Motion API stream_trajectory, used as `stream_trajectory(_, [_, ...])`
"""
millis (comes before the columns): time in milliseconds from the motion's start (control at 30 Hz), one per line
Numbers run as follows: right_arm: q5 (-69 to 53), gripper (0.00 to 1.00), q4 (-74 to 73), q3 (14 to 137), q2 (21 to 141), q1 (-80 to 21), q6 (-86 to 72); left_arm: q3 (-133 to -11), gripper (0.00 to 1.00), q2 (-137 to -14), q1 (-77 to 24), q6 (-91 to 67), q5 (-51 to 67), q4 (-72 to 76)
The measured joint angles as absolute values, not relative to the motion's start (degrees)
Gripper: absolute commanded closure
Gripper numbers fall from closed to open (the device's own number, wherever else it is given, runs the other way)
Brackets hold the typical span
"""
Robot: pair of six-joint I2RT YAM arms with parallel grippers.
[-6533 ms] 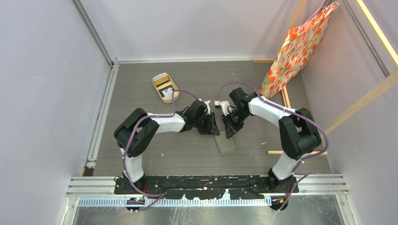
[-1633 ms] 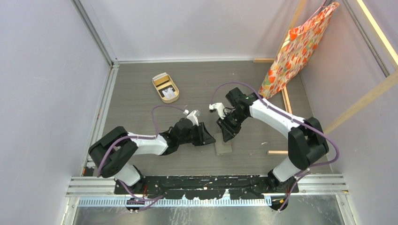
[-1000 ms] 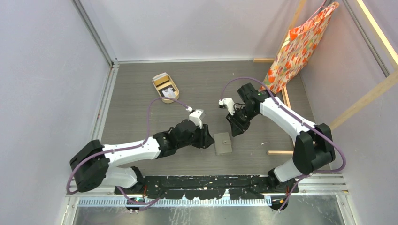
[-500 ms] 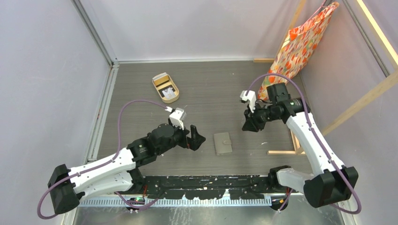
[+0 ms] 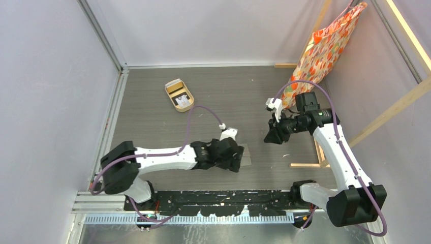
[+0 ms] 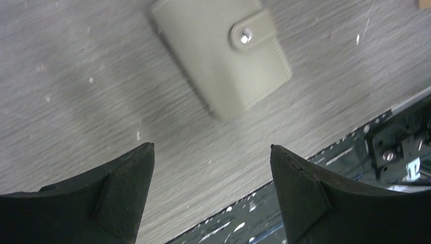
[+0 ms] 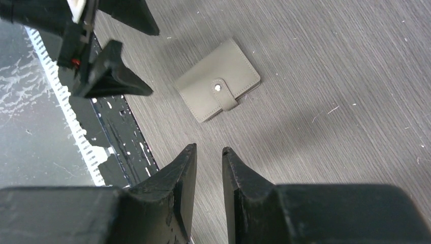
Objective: Put the credit cards into the card holder
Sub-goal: Move the card holder to the center of the board.
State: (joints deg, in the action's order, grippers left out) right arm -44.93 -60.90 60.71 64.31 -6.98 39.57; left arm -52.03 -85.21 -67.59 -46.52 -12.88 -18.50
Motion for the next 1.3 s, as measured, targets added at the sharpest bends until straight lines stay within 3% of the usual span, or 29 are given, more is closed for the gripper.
stream_trajectory(167, [-44.9,0.7,-60.8,60.4,64.5,-7.0,39.6,-59.9,0.24,-93.1,-68.5,-47.2,-16.1,-20.9])
stream_trajectory(533, [-44.9,0.7,-60.7,60.2,64.5,-7.0,39.6,-52.8,0.39,-94.7,-66.0,-53.4,-13.6,-11.6])
stream_trajectory(667, [-44.9,0.7,-60.6,60.2,64.5,-7.0,39.6,-52.6,0.52,-96.6,-64.3,-55.9,-11.2,-7.6])
stream_trajectory(800, [-44.9,0.7,-60.5,60.1,64.5,-7.0,39.6,-51.4,0.55,-97.4,-62.6,-58.5,-9.0,-3.5])
stream_trajectory(900, [-44.9,0.7,-60.5,60.1,64.5,-7.0,39.6,-50.5,0.62,-97.6,-61.7,-60.1,-8.1,-1.3])
stream_trajectory(1100, [-44.9,0.7,-60.5,60.1,64.5,-7.0,39.6,-49.9,0.88,-98.5,-59.9,-62.3,-6.5,2.5])
stream_trajectory(1300, [-44.9,0.7,-60.5,60.1,64.5,-7.0,39.6,-49.6,0.97,-98.6,-57.1,-63.0,-4.8,4.9])
